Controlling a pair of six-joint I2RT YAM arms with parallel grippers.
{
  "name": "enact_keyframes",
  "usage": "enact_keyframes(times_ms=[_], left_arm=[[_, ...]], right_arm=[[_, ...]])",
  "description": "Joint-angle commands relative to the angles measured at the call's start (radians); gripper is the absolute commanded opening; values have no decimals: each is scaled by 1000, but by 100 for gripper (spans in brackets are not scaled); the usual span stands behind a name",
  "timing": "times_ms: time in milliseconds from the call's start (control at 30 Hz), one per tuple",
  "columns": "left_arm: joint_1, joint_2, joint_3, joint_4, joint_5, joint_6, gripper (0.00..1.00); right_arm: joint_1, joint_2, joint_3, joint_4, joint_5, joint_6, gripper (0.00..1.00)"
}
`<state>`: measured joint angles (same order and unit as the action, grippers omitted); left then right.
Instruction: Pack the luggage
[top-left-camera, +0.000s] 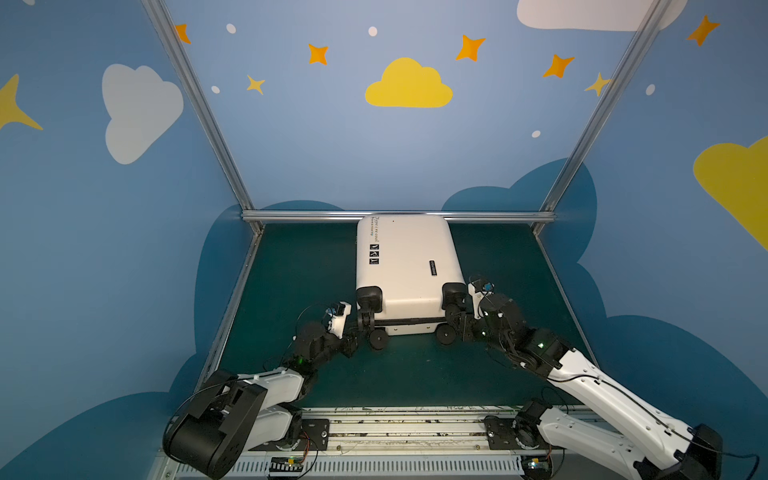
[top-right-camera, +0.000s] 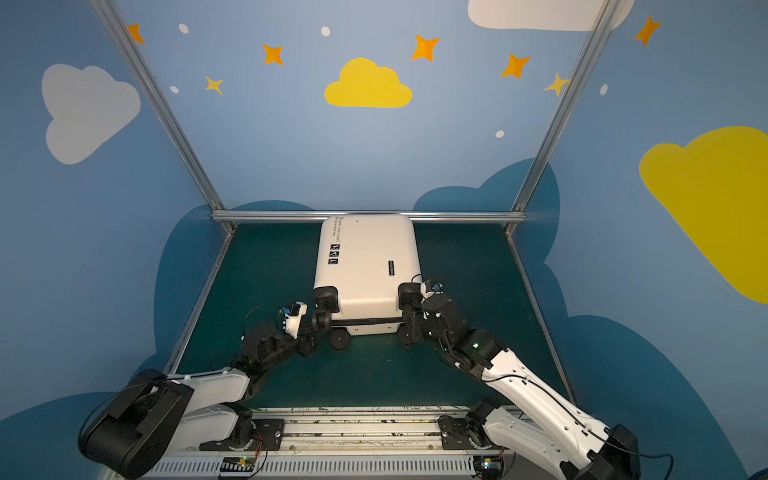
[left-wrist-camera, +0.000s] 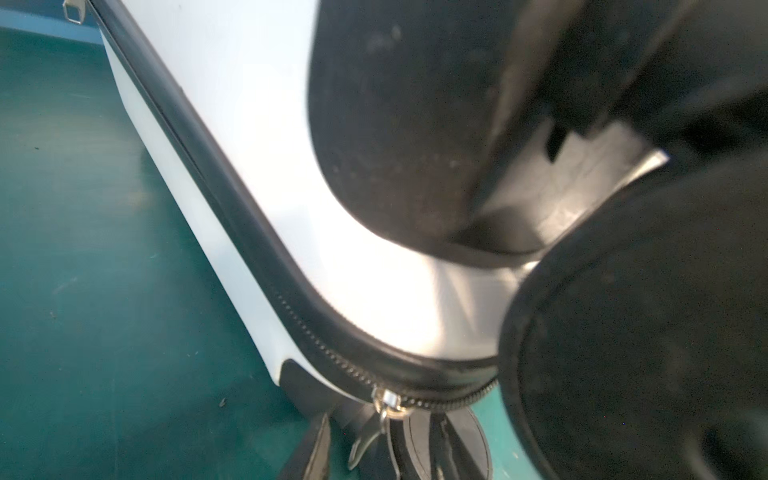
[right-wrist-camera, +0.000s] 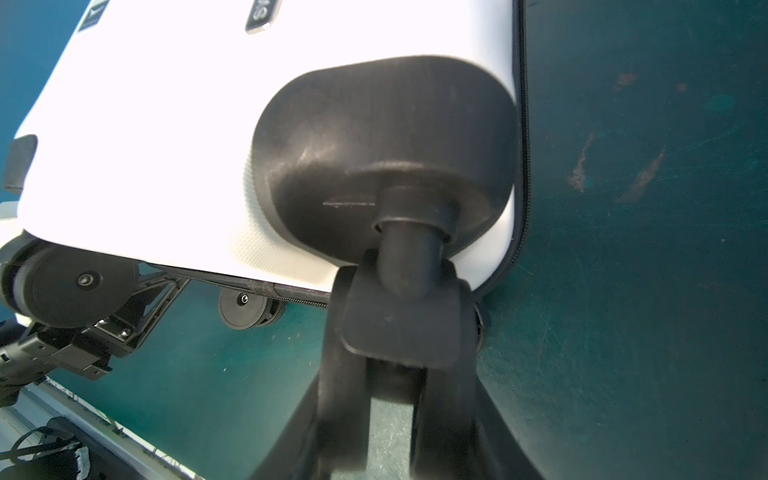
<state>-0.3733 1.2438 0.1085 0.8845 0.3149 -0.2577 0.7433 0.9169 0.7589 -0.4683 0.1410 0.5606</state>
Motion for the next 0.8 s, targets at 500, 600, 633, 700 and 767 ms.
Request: enact_keyframes(times_ms=[500, 600, 633, 700, 767], left_arm=[[22, 46, 48, 51, 7, -4, 24], [23, 40, 48, 35, -2, -4, 20], [22, 36, 48, 28, -7, -5, 18], [22, 28, 49, 13, -14, -3, 14], [23, 16, 50, -10, -28, -7, 3]], right_arm=[[5, -12, 12, 36, -38, -44, 0], [4, -9, 12, 37, -40, -44, 0], [5, -8, 13, 37, -40, -44, 0], [4, -7, 15, 39, -40, -44, 0], [5, -9, 14, 39, -40, -44, 0]])
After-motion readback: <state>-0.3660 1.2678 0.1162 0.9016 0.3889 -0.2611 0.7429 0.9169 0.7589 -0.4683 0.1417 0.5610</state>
